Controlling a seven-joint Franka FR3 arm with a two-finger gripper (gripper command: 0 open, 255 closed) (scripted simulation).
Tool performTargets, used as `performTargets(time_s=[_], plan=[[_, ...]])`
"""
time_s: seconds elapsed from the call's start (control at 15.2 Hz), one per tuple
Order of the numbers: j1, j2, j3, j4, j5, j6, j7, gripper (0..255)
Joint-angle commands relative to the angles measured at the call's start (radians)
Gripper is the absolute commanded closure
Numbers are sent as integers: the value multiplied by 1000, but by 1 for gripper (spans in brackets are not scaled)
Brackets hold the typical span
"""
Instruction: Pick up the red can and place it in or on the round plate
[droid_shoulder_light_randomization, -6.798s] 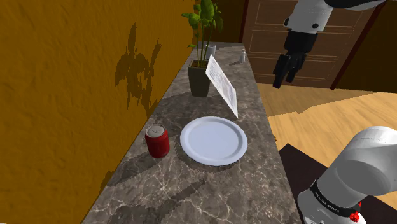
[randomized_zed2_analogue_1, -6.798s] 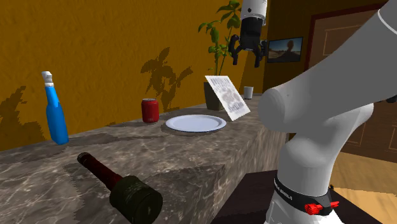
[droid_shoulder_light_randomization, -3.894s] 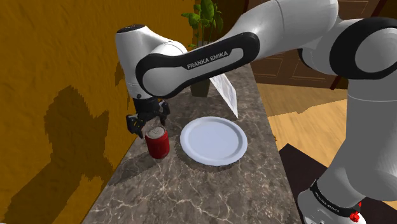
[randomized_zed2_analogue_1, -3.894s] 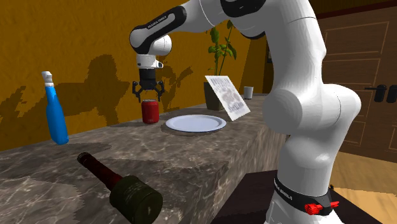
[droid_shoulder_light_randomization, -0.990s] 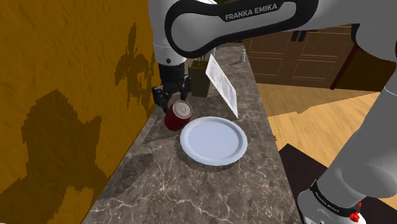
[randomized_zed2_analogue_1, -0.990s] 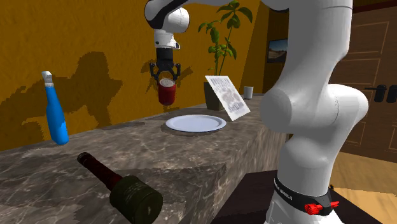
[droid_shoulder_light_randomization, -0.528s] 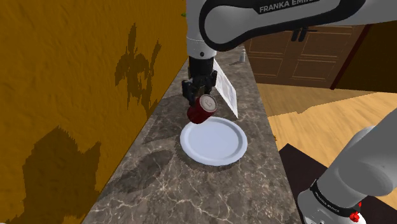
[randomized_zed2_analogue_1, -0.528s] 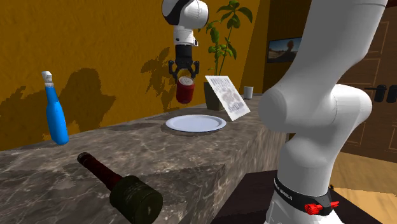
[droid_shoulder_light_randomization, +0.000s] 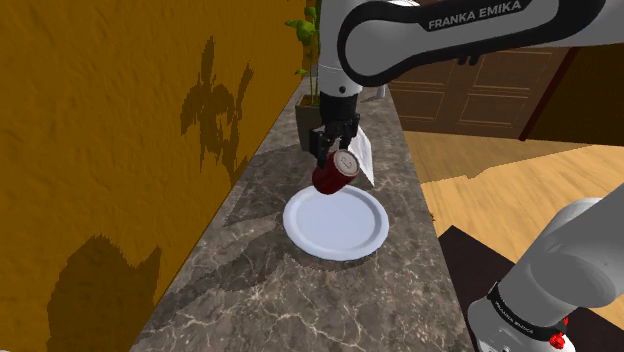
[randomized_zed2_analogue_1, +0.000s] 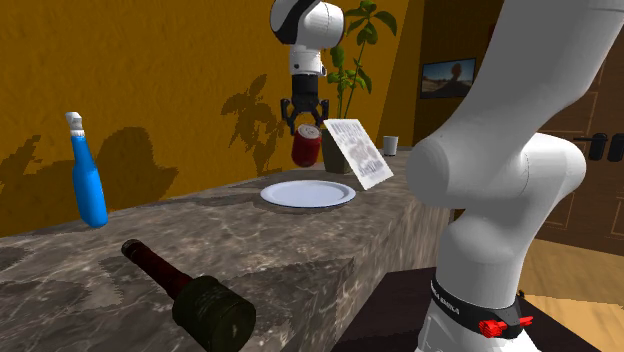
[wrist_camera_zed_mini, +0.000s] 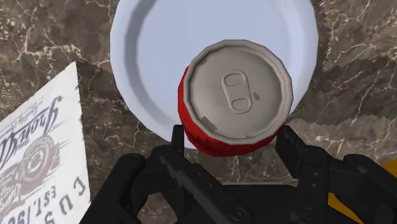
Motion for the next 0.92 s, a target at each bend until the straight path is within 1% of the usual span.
performTargets(time_s=[0.0,0.79,0.86], plan=[[0,2,1,-24,0,27,-1,255],[2,39,17,-153,-6,191,9,255],[2,48,20,-170,-8,216,11,255]])
